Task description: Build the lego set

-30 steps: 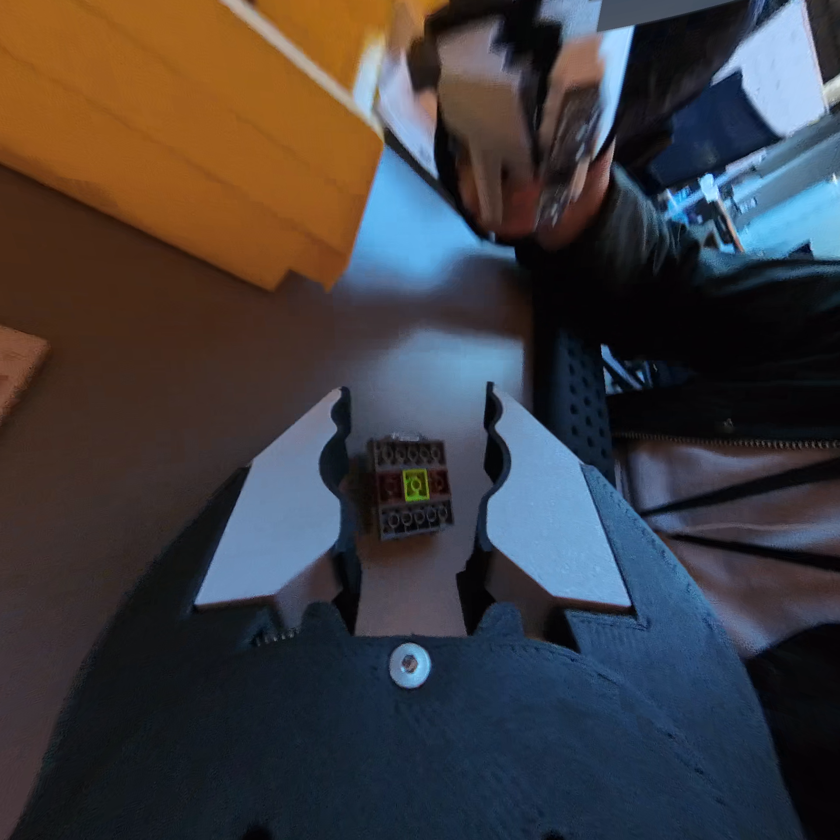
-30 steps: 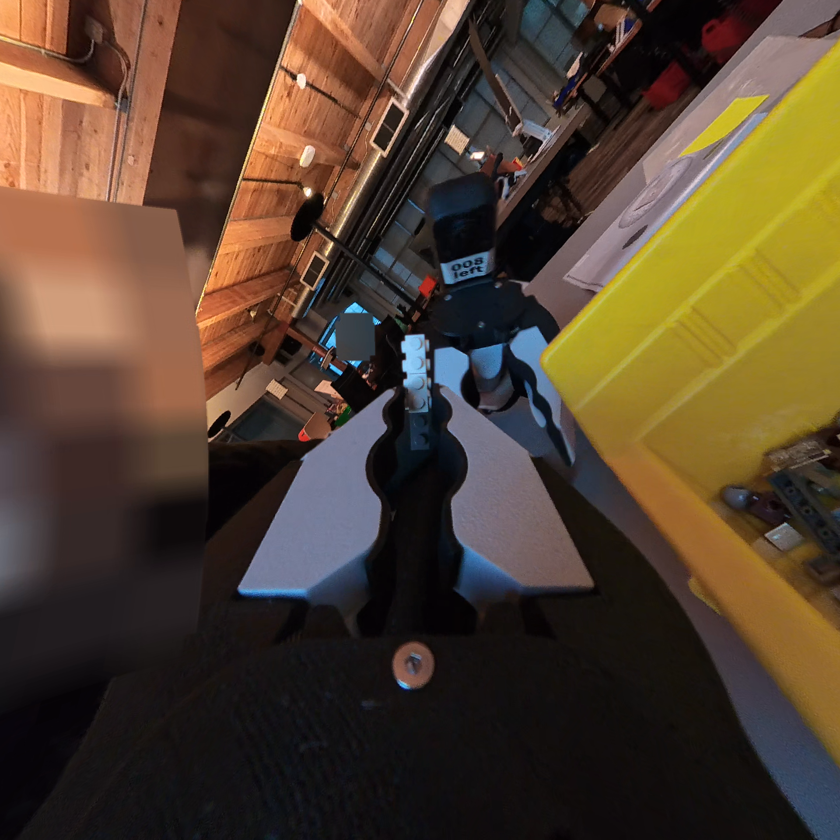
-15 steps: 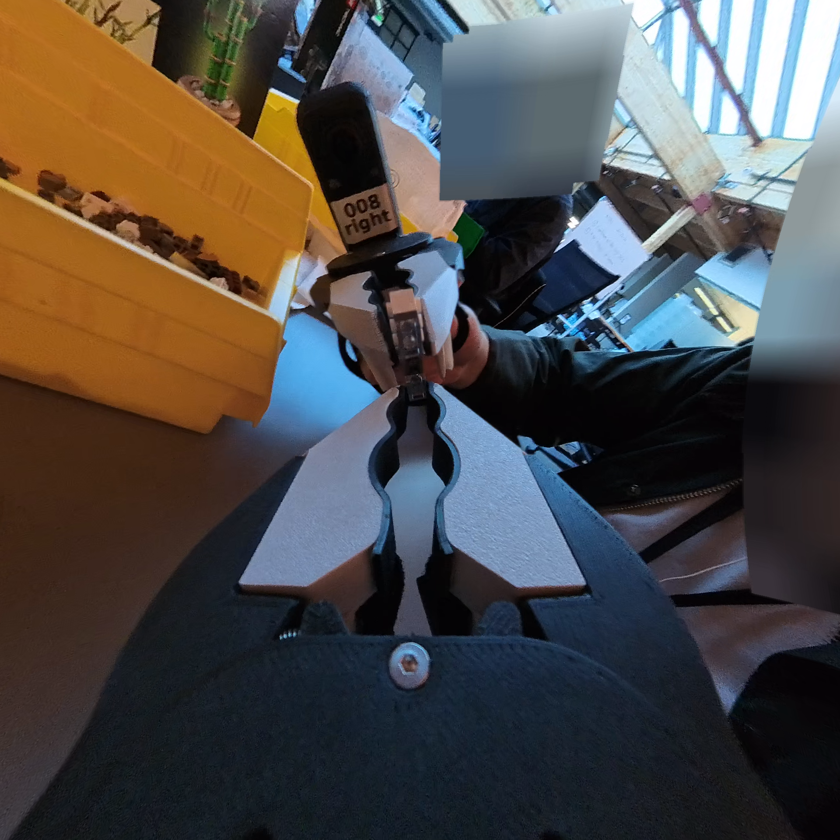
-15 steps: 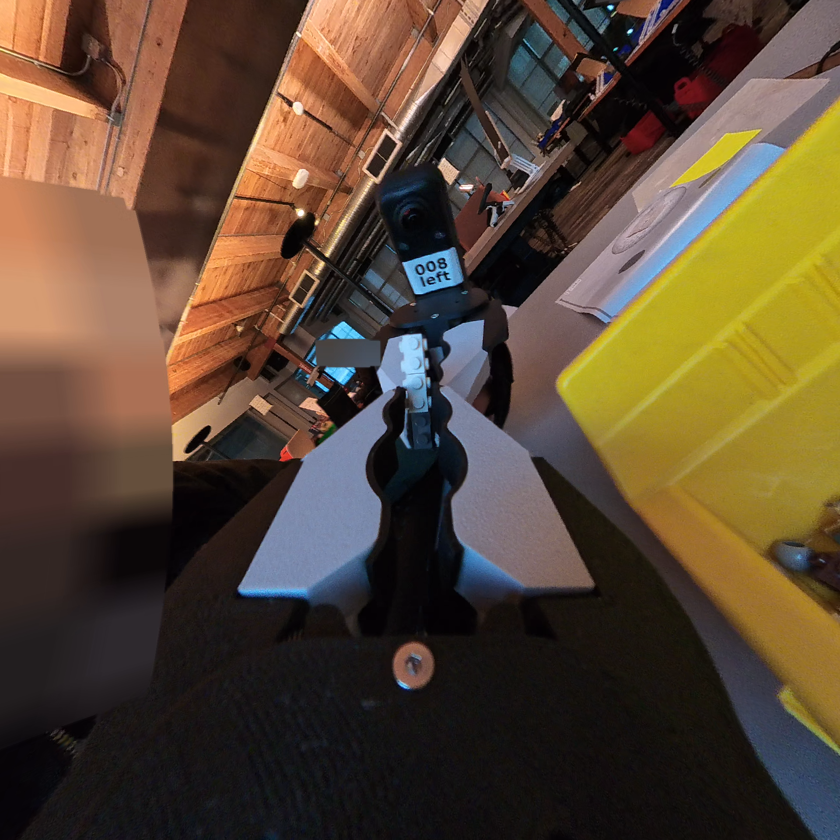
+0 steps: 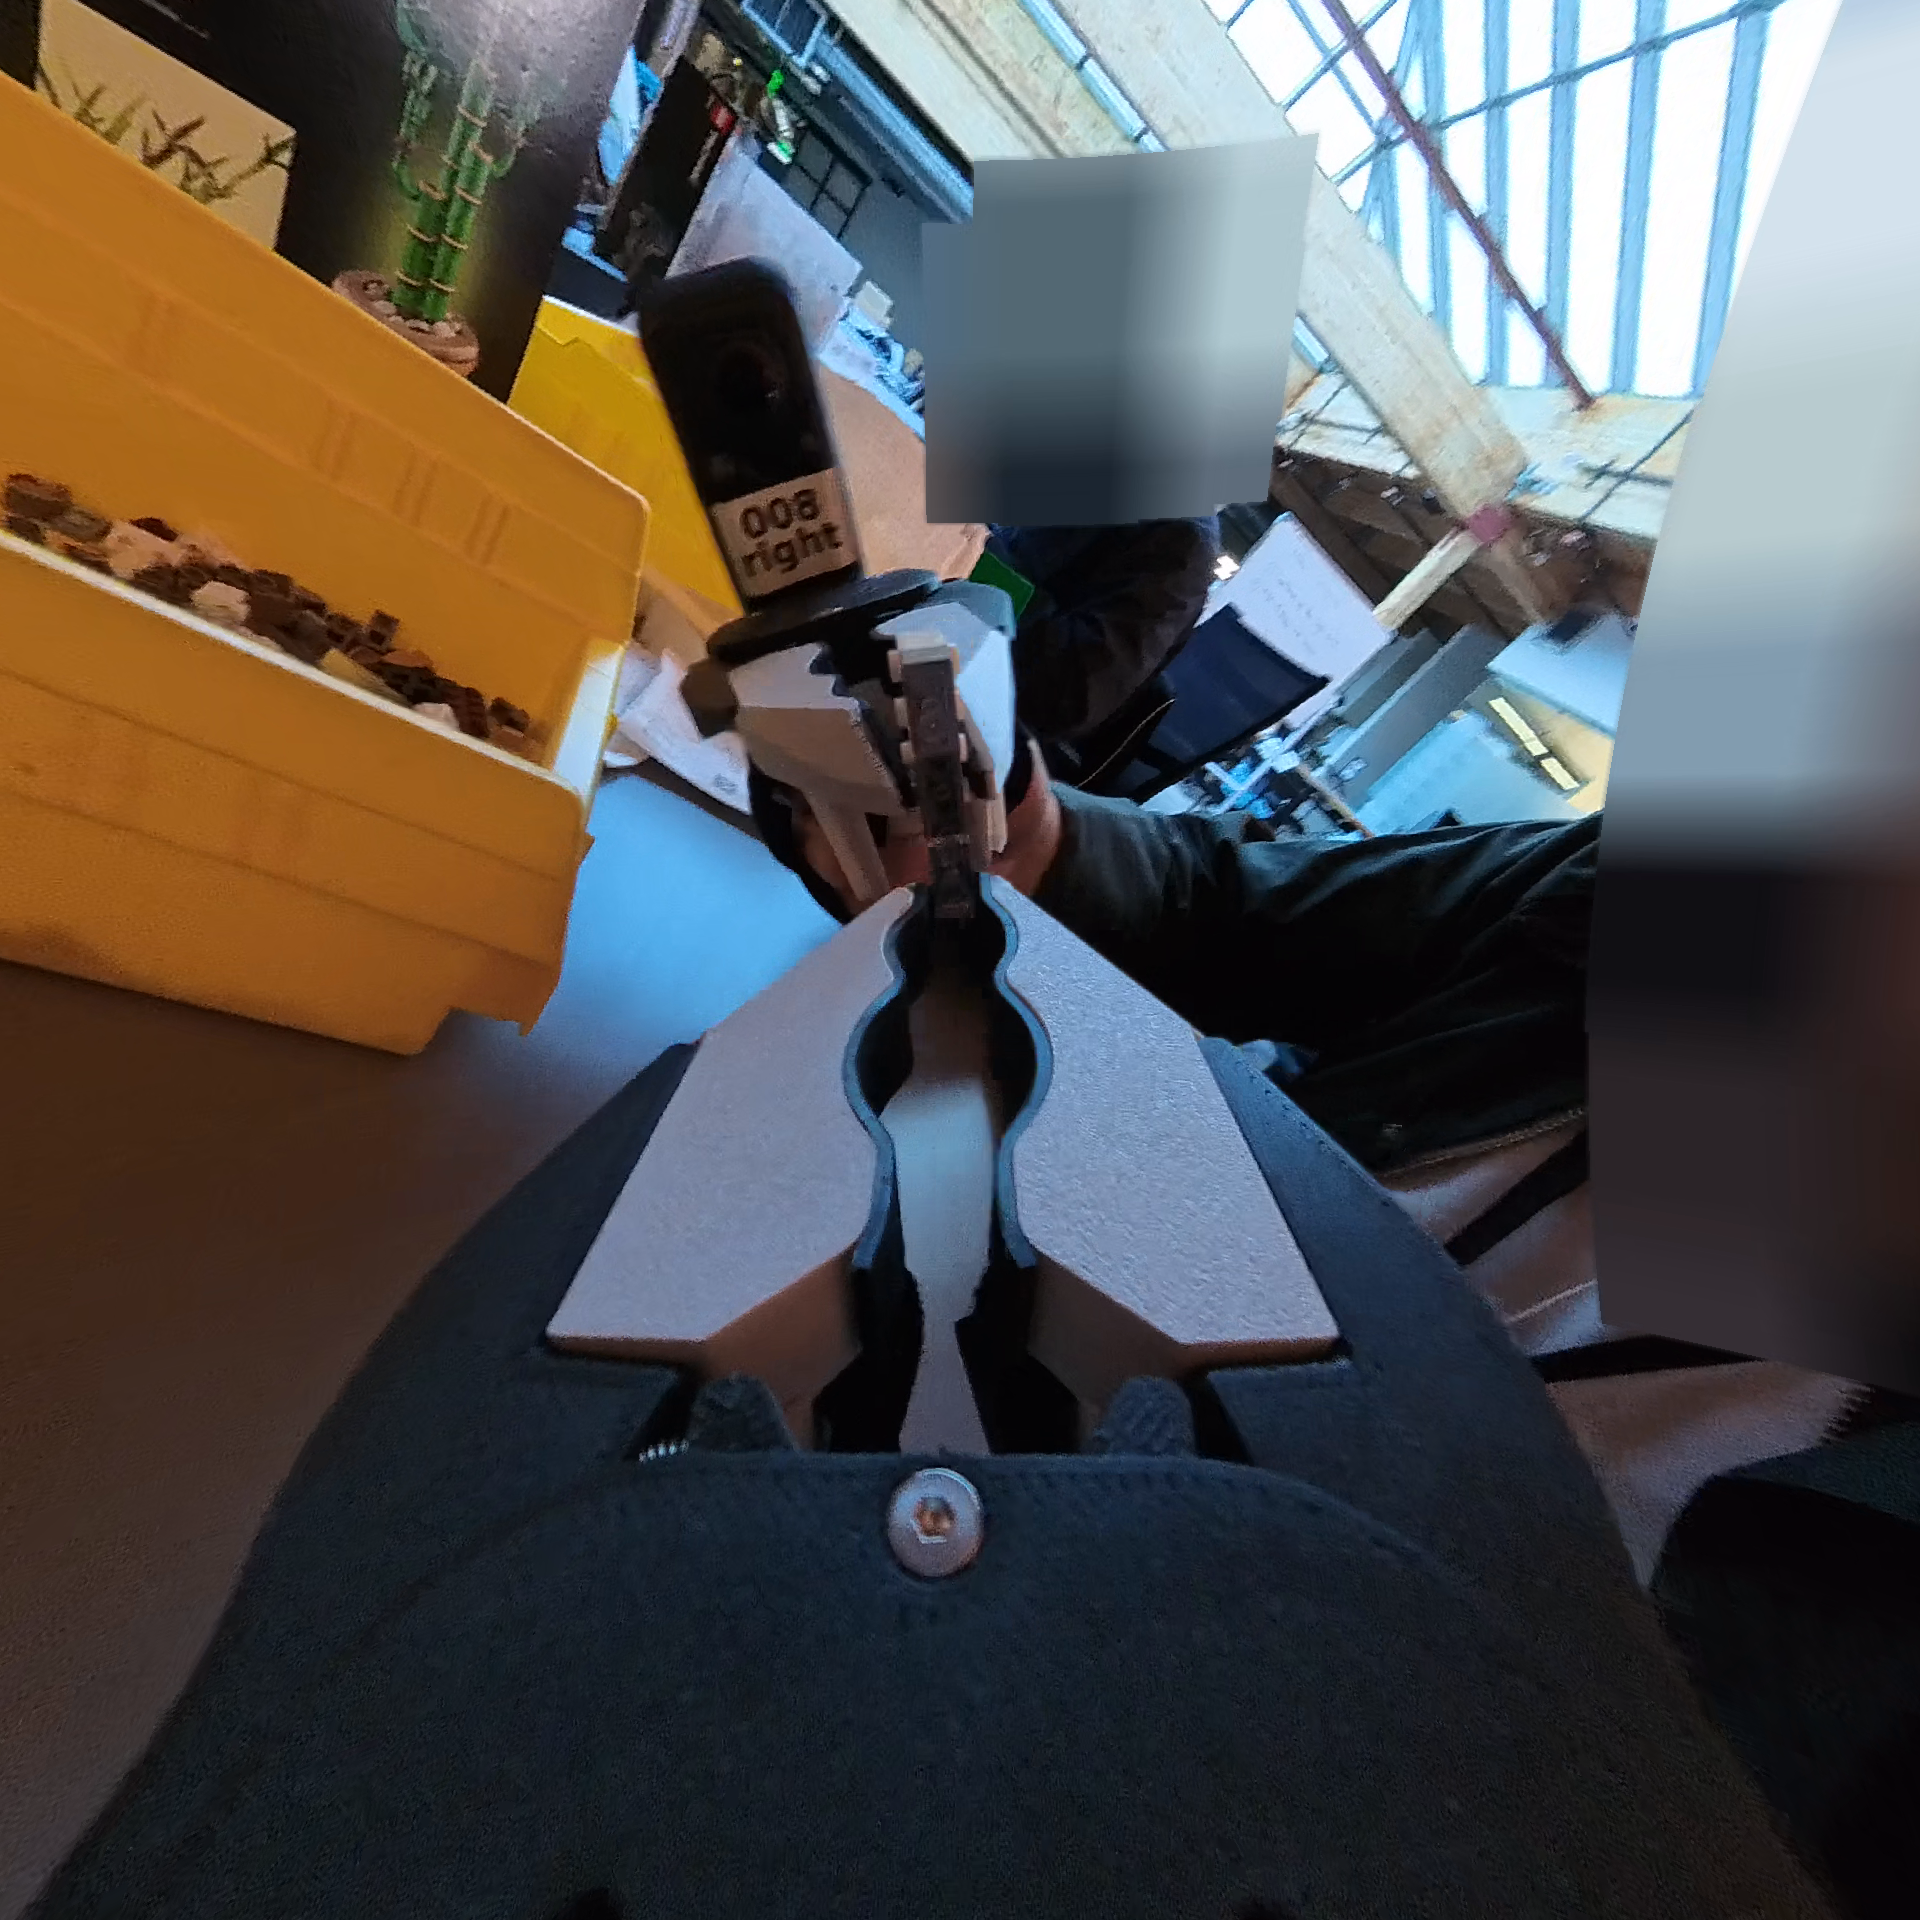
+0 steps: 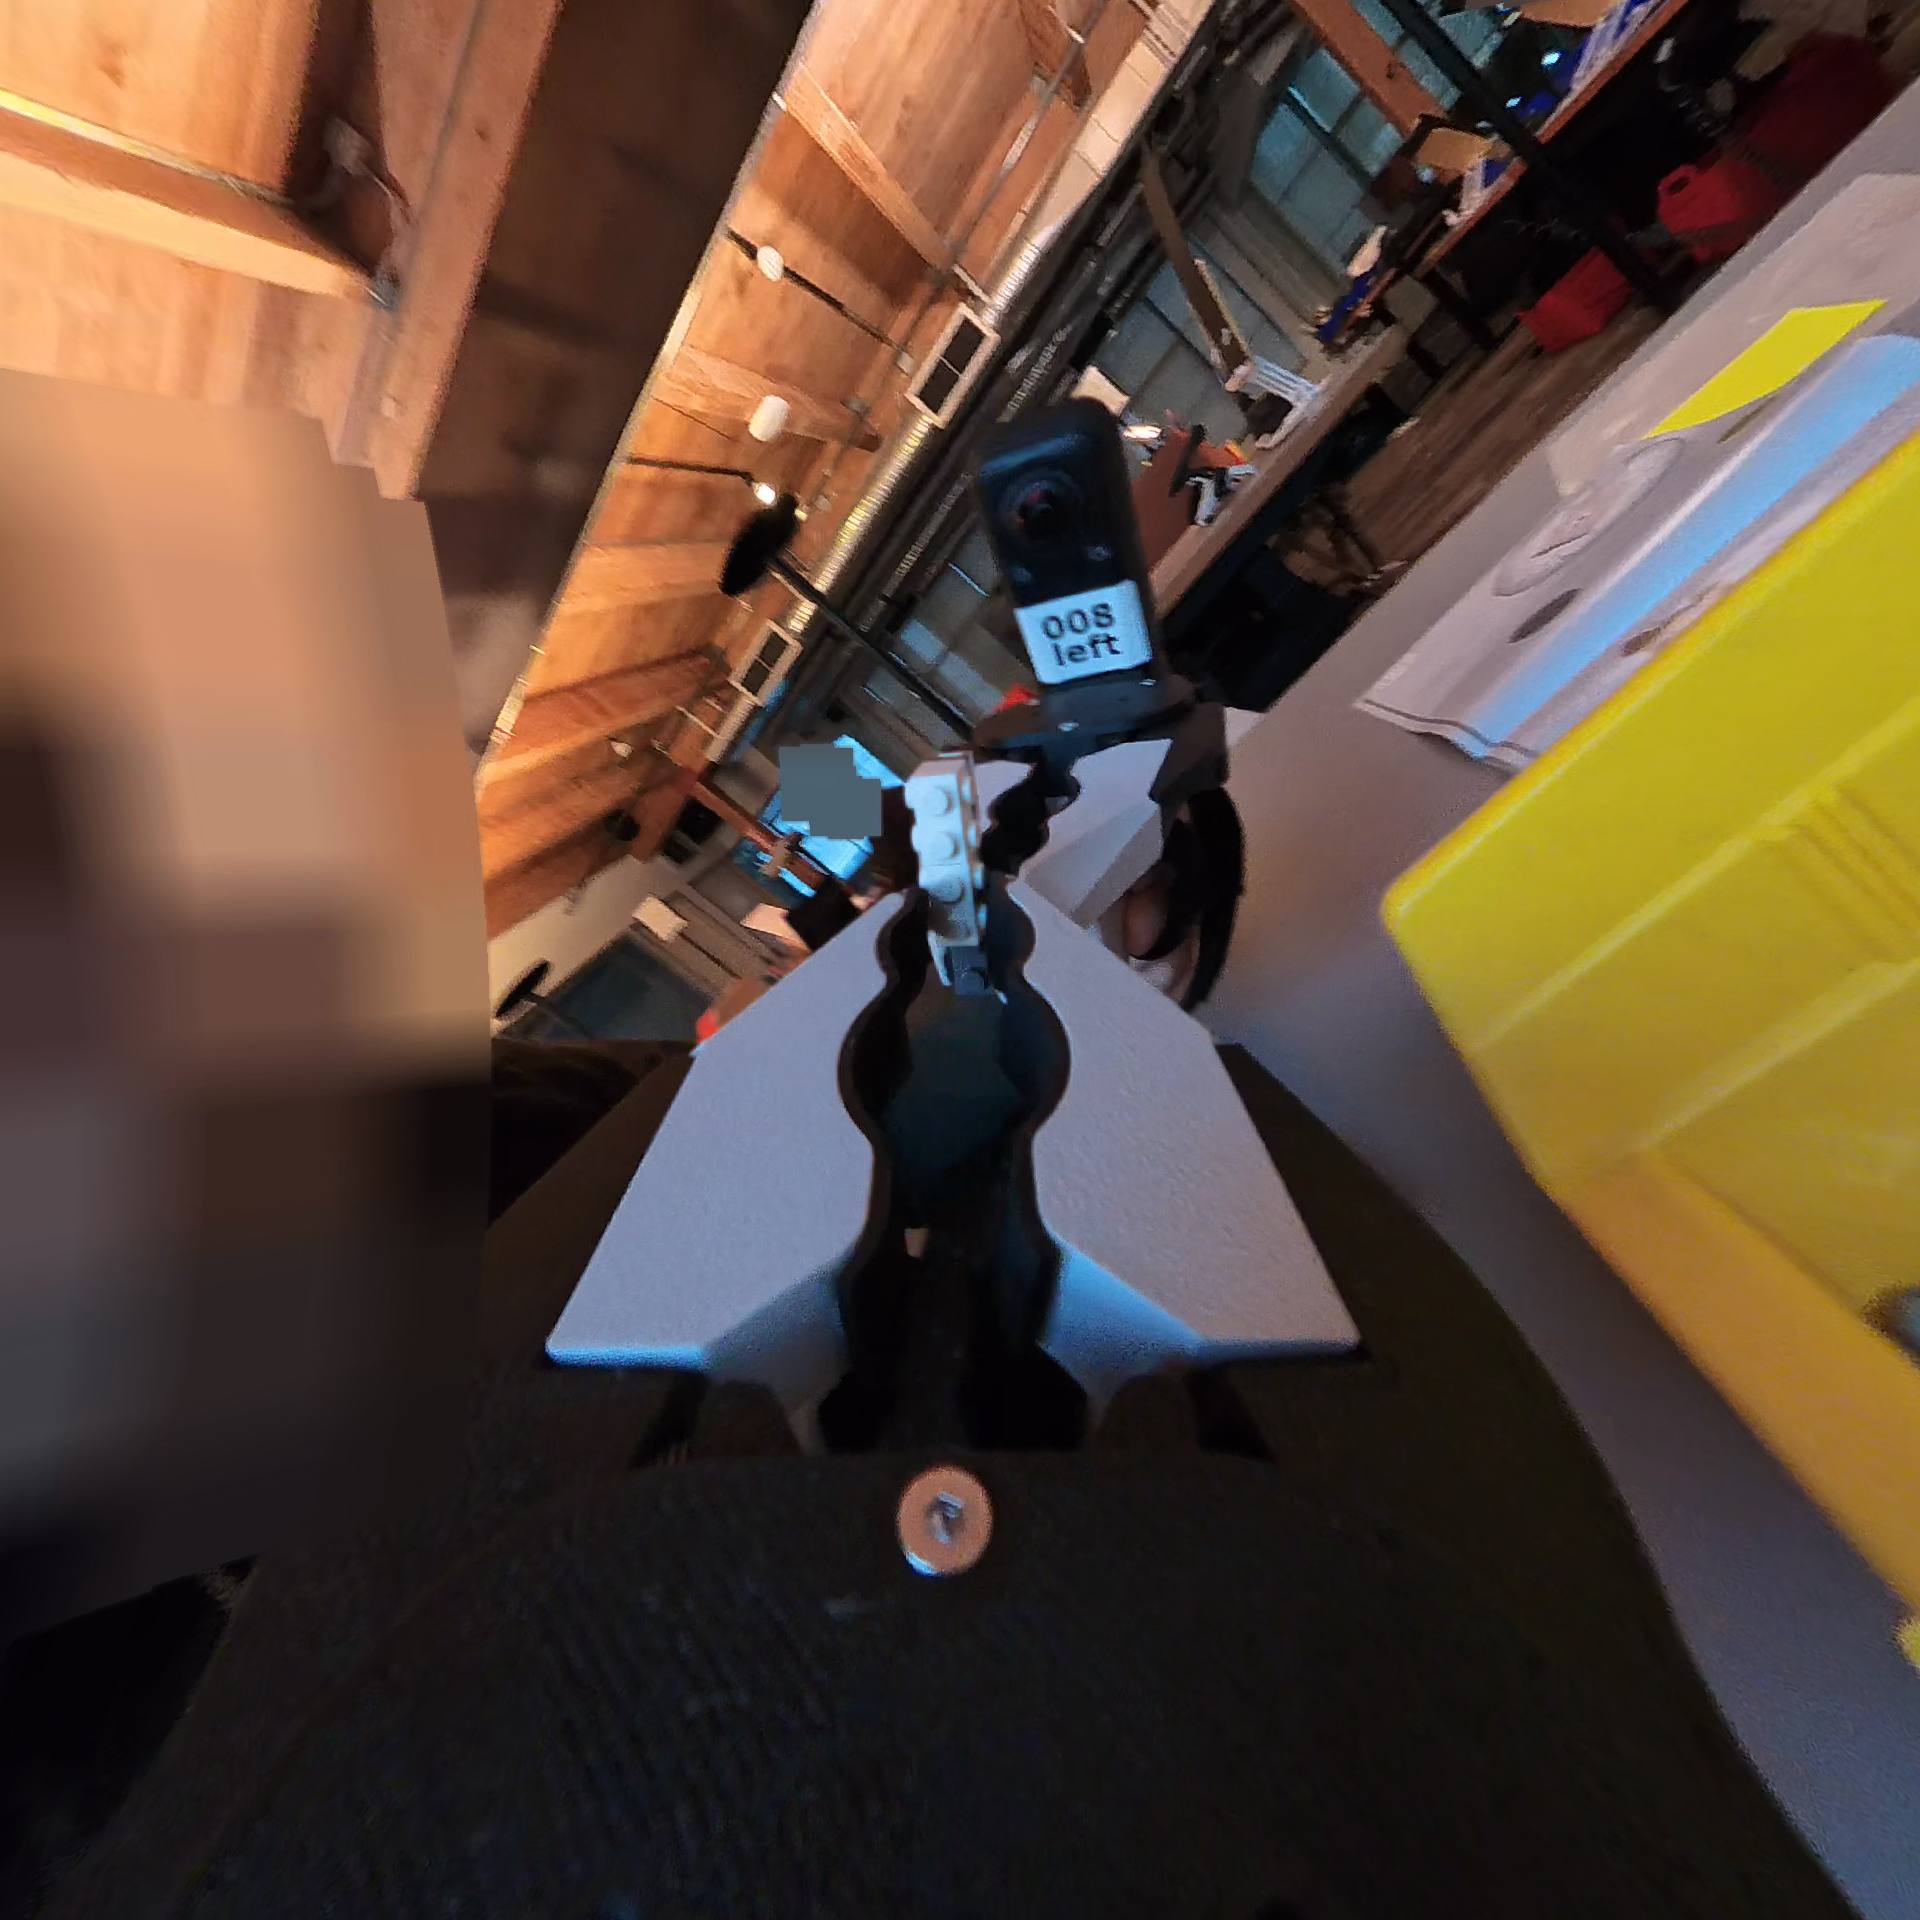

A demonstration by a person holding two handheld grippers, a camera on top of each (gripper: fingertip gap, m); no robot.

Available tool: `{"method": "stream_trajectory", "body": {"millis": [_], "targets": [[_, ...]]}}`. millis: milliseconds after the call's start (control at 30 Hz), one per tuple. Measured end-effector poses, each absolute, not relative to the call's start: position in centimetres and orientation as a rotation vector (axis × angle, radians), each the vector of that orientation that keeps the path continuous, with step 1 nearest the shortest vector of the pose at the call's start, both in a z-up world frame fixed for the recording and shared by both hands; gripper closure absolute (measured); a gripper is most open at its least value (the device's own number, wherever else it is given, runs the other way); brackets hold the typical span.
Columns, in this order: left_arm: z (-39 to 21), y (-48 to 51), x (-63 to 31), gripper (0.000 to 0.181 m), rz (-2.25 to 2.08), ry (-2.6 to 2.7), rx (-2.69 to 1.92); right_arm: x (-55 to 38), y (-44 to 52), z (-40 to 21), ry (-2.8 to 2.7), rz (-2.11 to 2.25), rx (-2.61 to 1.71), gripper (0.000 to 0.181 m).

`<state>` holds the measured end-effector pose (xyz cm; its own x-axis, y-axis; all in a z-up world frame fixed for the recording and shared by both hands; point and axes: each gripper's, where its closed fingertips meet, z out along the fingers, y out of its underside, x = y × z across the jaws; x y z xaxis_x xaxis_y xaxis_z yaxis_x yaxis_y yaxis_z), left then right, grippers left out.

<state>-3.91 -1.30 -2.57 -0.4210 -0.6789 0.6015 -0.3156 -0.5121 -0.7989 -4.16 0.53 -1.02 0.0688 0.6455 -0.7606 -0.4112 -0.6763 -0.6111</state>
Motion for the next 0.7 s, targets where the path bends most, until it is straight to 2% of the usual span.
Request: {"method": "stream_trajectory", "body": {"millis": [67, 100, 133, 267, 700], "targets": [[-2.8, -1.0, -3.7, 0.172, -1.953, 1.374, -1.522, -4.1, 0.6, -1.5, -0.284, 1.626, -1.621, 0.173], [-2.4, -0.7, -3.6, 0.153, -1.961, 1.333, -1.514, -4.3, 0.5, -2.1, -0.324, 1.585, -1.666, 0.173], [-2.0, -0.4, -3.6, 0.145, -1.979, 1.298, -1.506, -4.6, 0.4, -2.9, -0.363, 1.539, -1.714, 0.173], [-2.1, 0.1, -4.0, 0.172, -1.999, 1.292, -1.505, -6.0, -0.1, -3.8, -0.442, 1.489, -1.770, 0.173], [-0.8, 1.0, -4.2, 0.173, -1.956, 1.221, -1.479, -4.7, 0.7, -1.8, -0.245, 1.636, -1.621, 0.173]]}}
